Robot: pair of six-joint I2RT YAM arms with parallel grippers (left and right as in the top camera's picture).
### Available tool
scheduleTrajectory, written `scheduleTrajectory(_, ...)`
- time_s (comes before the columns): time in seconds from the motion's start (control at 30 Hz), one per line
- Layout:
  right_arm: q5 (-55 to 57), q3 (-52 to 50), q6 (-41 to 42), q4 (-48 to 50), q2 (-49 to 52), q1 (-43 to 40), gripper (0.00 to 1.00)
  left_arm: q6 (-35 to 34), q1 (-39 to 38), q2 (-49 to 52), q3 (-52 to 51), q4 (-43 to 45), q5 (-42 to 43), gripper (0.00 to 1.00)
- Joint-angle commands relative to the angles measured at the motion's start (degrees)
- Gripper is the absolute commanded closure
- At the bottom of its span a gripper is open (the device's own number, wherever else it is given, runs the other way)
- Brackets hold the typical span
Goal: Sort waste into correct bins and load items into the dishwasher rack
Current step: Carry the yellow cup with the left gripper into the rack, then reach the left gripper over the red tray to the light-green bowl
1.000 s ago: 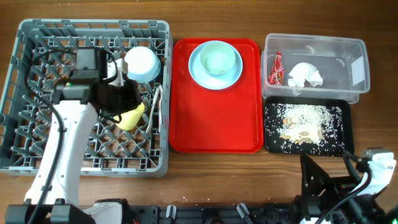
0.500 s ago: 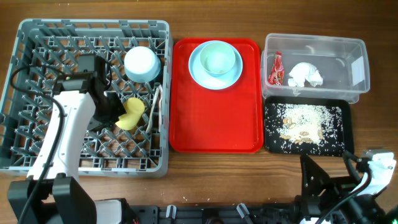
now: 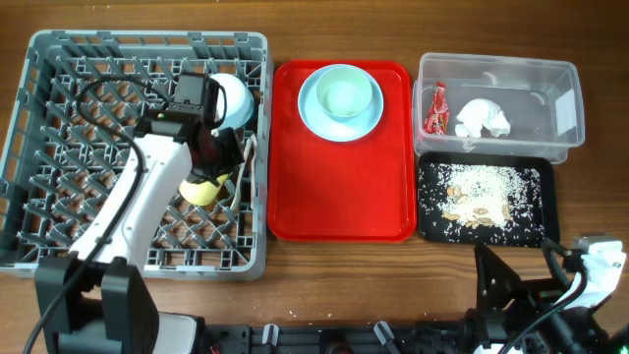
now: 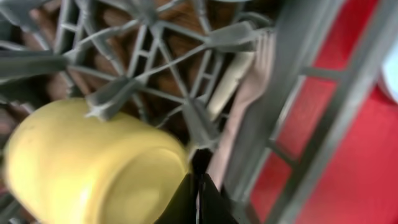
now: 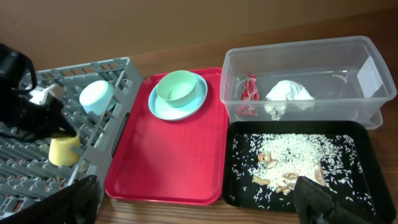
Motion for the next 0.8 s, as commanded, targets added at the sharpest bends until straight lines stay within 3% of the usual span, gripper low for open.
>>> scheduleTrajectory(0.0,-0.48,-0.15,-1.07,0.13,-0.46,-0.09,0.00,-0.72,3.74,-0.74,-0.17,-6.05,-3.76,0.96)
scheduleTrajectory(0.13,-0.46,-0.15,-1.07,0.11,-0.46,-0.09,0.00,-0.72,8.26,-4.02,0.00,-11.50,-3.74,0.96)
scheduleTrajectory(0.3,-0.48,-0.15,-1.07,0.11,-0.46,-0.09,0.00,-1.57,8.63,-10.97,1.20,-11.87,-2.56,0.96)
scheduleTrajectory(0.47,-0.46,-0.15,-1.07,0.11,-0.46,-0.09,0.00,-0.66,5.57,-12.28,1.33,-10.54,-0.87,0.93)
scheduleTrajectory(0.57,-0.46,-0.15,-1.07,0.11,-0.46,-0.09,0.00,0.17,-0.35,-12.22,1.33,-8.50,0.15,0.85)
scheduleTrajectory(0.73,-0.48,-0.15,-1.07,0.11,-0.46,-0.09,0.00,-0.02,-6.73,-9.05,0.79,-2.84,-0.28,0.91)
scheduleTrajectory(0.77,-0.46,-0.15,-1.05,0.11,-0.46,-0.09,0.00,0.15,-7.15,-7.52,0.79,-2.16,-0.26,0.86)
